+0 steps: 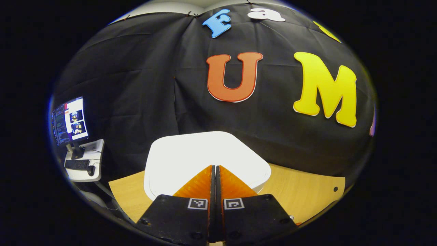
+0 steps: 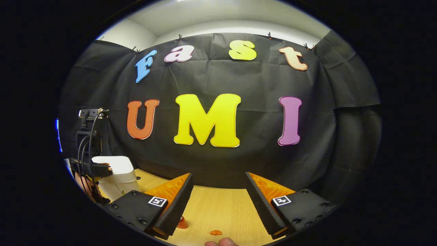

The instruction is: Press the lid of the desktop garbage bin to open it, pick up the crumpled paper on the desktop and throw it into the bin, then pick up the pop can on the desktop and drop it into the bin, and finally close the garbage bin lid.

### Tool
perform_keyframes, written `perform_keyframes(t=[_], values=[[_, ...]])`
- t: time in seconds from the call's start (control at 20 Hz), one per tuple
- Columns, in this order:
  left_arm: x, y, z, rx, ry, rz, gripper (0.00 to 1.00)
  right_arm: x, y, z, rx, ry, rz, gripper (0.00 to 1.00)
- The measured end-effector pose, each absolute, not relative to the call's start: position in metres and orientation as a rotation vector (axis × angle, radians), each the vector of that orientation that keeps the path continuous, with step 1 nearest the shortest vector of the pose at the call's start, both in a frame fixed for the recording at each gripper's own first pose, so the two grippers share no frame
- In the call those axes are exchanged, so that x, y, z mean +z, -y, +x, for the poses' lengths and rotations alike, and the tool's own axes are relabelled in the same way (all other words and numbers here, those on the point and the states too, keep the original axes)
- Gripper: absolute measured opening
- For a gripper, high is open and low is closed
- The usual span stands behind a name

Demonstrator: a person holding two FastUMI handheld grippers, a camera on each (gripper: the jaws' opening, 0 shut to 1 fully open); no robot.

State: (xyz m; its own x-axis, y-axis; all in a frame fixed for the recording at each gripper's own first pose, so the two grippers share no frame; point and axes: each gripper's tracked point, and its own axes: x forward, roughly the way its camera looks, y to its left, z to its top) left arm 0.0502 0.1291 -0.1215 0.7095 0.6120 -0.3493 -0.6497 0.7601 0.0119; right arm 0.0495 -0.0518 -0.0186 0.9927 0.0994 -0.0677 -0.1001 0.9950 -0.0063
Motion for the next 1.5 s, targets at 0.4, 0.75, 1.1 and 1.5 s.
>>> perform_keyframes(t=[0.4,0.75,1.1,1.5], values=[[-0.062,-0.132,0.045,0.637,-0.176,-0.031,0.03,-0.013,0.052,0.042,0.072,-0.048,0.005,0.96],[-0.011,-0.094,0.04,0.457,-0.067,-0.016,0.04,-0.006,0.042,0.037,0.08,-0.027,0.012,0.94],[0.011,-0.049,0.033,0.272,0.002,-0.026,0.36,-0.01,0.044,0.035,0.072,-0.03,0.02,0.96],[0.008,-0.011,0.019,0.133,0.009,-0.048,0.66,-0.04,0.053,0.037,0.111,-0.096,-0.001,0.96]])
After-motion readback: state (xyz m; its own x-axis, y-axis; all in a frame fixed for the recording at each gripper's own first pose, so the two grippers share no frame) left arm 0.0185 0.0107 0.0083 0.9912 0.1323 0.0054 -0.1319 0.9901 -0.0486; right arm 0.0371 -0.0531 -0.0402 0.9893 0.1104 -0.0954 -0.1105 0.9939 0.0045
